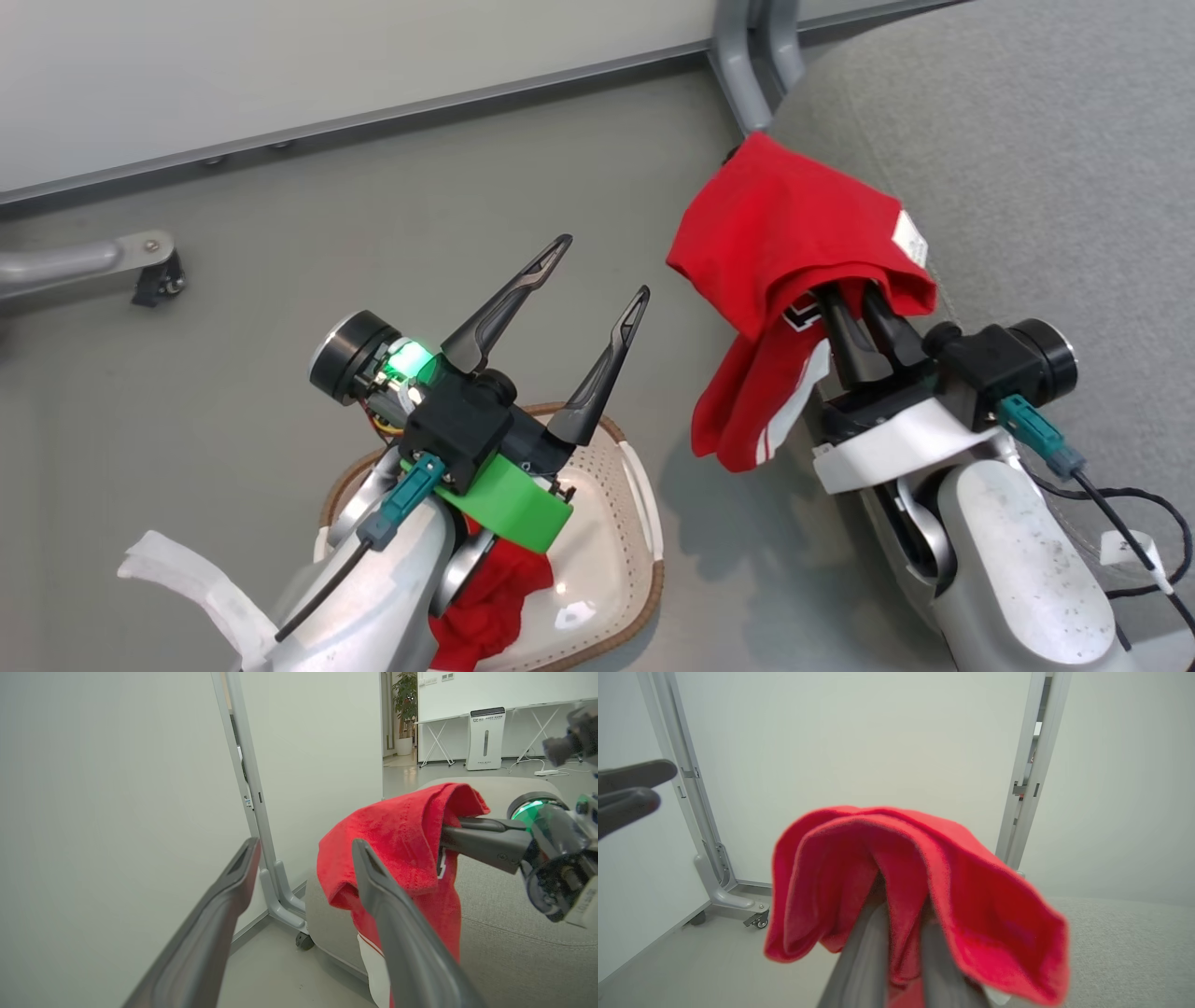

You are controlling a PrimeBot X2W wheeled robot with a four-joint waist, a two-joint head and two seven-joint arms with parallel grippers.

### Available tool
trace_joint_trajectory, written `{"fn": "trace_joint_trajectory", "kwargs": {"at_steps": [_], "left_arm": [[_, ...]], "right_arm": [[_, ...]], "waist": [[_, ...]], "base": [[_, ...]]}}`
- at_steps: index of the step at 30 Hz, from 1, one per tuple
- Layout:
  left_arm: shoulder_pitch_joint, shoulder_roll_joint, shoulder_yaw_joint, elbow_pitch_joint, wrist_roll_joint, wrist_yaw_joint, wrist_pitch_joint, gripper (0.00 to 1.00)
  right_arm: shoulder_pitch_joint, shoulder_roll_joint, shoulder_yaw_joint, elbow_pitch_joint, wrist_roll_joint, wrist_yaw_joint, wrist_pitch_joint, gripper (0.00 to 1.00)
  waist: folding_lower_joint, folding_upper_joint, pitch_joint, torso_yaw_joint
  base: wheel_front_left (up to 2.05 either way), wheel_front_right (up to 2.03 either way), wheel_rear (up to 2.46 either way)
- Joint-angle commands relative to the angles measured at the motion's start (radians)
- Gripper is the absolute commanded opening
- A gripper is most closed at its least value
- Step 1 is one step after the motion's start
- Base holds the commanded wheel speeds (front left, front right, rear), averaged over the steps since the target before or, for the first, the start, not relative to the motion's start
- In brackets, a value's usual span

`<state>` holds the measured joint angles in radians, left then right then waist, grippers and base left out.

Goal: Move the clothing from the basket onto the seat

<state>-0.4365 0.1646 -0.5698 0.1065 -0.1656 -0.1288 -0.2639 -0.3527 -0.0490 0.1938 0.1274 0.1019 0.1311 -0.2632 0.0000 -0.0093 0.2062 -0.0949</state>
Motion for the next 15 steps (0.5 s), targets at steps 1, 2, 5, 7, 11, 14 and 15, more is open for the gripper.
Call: {"fn": "trace_joint_trajectory", "kwargs": {"at_steps": [1,2,5,7,11,14,15], "left_arm": [[0.013,0.009,0.001,-0.001,0.009,-0.003,-0.001,1.00],[0.010,0.011,0.002,-0.002,0.011,-0.003,-0.001,1.00],[0.002,0.017,-0.003,-0.006,0.012,-0.003,-0.001,1.00],[-0.003,0.023,-0.007,-0.007,0.013,-0.003,-0.001,1.00],[-0.014,0.032,-0.017,-0.009,0.013,-0.003,-0.001,1.00],[-0.020,0.039,-0.022,-0.009,0.013,-0.003,-0.001,1.00],[-0.023,0.041,-0.023,-0.010,0.012,-0.003,-0.001,1.00]], "right_arm": [[0.016,-0.003,-0.014,-0.013,-0.008,-0.001,-0.002,0.00],[0.022,-0.002,-0.022,-0.017,-0.009,-0.001,-0.002,0.00],[0.038,-0.003,-0.047,-0.031,-0.015,-0.001,-0.002,0.00],[0.049,-0.003,-0.061,-0.041,-0.014,-0.001,-0.002,0.00],[0.071,-0.003,-0.095,-0.062,-0.010,-0.001,-0.002,0.00],[0.088,-0.003,-0.118,-0.072,-0.007,-0.001,-0.002,0.00],[0.096,-0.002,-0.125,-0.075,-0.007,-0.001,-0.002,0.00]], "waist": [[0.0000,0.0093,0.020,-0.045],[0.0000,0.0093,0.024,-0.057],[0.0000,0.0093,0.035,-0.088],[0.0000,0.0093,0.043,-0.111],[0.0000,0.0093,0.059,-0.153],[0.0000,0.0093,0.069,-0.184],[0.0000,0.0093,0.072,-0.193]], "base": [[0.00,0.00,0.00],[0.00,0.00,0.00],[0.00,0.00,0.00],[0.00,0.00,0.00],[0.00,0.00,0.00],[0.00,0.00,0.00],[0.00,0.00,0.00]]}}
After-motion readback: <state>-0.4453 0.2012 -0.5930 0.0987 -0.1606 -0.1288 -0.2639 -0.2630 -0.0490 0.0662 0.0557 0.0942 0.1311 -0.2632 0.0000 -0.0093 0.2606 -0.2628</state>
